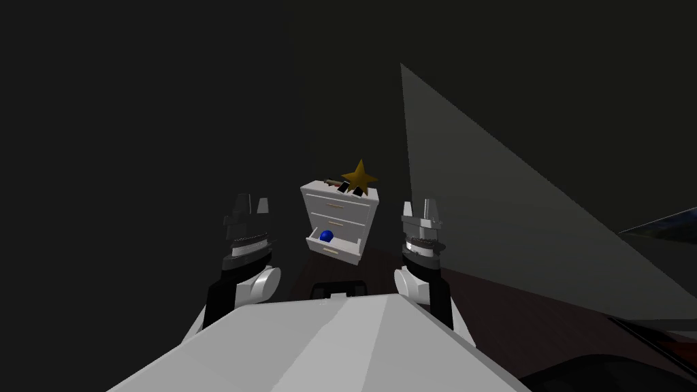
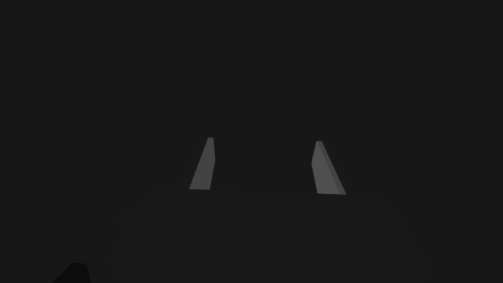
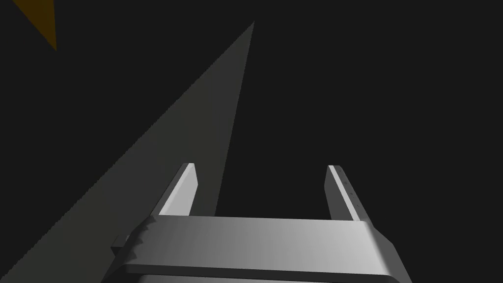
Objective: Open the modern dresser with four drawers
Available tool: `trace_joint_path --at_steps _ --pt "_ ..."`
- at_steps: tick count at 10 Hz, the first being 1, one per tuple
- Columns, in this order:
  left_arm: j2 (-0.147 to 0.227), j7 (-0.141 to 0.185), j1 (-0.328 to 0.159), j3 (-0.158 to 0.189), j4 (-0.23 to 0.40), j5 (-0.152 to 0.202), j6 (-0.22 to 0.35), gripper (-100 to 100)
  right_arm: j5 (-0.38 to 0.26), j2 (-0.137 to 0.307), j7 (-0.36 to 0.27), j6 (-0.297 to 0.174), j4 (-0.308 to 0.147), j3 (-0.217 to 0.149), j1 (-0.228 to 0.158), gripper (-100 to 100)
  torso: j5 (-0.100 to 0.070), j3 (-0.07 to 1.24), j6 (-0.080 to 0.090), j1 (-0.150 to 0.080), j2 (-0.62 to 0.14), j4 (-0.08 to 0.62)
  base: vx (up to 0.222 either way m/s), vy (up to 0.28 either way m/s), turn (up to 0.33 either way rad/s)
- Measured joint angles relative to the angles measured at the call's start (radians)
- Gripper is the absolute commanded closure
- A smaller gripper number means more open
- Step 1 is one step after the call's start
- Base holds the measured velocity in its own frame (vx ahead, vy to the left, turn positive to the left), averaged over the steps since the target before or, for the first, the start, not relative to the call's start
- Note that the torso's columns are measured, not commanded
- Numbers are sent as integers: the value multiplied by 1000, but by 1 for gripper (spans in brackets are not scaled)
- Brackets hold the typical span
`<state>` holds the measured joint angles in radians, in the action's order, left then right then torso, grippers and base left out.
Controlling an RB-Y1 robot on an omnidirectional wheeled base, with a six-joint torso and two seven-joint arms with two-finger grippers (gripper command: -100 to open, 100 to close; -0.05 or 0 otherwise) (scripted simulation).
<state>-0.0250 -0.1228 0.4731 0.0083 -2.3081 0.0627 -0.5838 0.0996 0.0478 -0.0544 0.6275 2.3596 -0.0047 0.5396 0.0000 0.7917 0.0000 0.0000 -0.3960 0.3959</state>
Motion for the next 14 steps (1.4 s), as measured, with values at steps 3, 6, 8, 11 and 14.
trace_joint_path --at_steps 3,6,8,11,14 --pt "0 0 0 0 0 0 0 0 0 0 0 0 0 0 0 0 0 443 0 0 -222 221 0 0 0" --pt "42 -2 -2 -6 18 -4 -1 -100 0 0 0 0 0 0 0 0 0 679 0 0 -338 338 17 -3 -19" --pt "91 1 -14 -3 56 -4 -4 -100 0 0 0 0 0 0 0 0 0 685 0 0 -341 341 34 -3 -37" --pt "140 2 -34 -10 116 -11 9 -100 0 0 0 0 0 0 0 0 0 684 0 -1 -342 342 48 -10 -42" --pt "160 -2 -48 -22 187 -21 0 -100 0 0 0 0 0 0 0 0 0 684 0 0 -343 342 35 -6 -30"
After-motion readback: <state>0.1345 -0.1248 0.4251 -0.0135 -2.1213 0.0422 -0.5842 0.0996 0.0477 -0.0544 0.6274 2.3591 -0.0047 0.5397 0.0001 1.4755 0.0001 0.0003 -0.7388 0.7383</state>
